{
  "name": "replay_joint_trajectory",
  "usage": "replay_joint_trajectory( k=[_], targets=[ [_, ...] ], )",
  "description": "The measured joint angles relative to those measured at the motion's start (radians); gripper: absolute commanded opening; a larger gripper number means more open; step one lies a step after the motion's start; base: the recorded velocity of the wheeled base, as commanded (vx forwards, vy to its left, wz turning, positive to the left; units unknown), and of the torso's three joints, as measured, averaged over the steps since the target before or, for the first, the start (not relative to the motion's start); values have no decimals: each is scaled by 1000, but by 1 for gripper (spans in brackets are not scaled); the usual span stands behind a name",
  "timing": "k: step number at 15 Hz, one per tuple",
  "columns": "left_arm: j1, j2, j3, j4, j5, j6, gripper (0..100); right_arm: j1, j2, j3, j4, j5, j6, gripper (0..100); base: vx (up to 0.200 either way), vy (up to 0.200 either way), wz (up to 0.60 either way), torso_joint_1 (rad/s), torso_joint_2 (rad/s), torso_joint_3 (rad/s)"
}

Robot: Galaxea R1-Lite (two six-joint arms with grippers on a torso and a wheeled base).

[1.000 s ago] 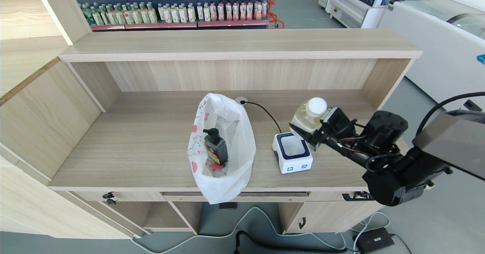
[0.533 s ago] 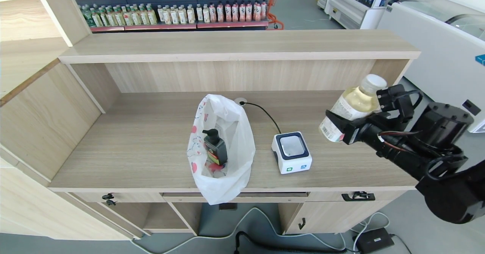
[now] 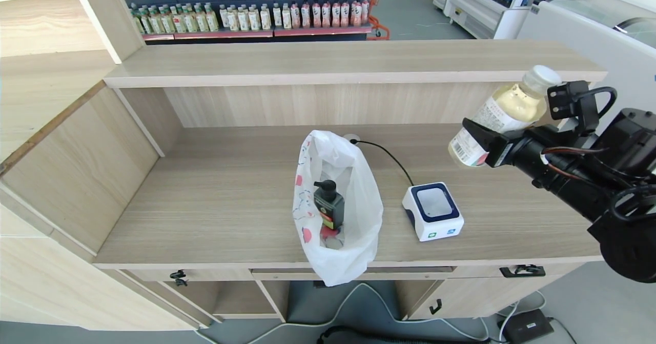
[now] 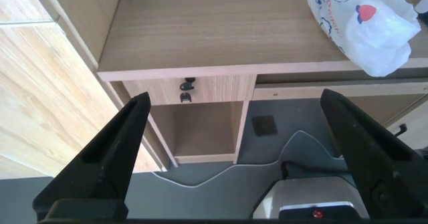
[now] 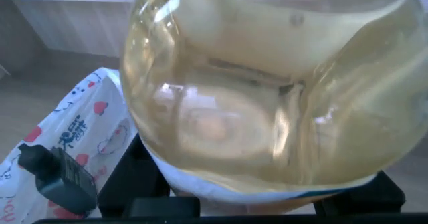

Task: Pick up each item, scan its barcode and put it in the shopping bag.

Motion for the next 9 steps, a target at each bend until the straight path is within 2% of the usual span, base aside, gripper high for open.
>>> replay_joint_trajectory(
  k=[7, 9],
  targets=[
    [-1, 0, 0, 0, 0, 1, 100, 67, 106, -109, 37, 24, 9, 0, 0, 0, 0, 0, 0, 0],
    [1, 0, 0, 0, -1, 3, 100, 103, 155, -134, 38, 42, 9, 0, 0, 200, 0, 0, 0, 2]
  ],
)
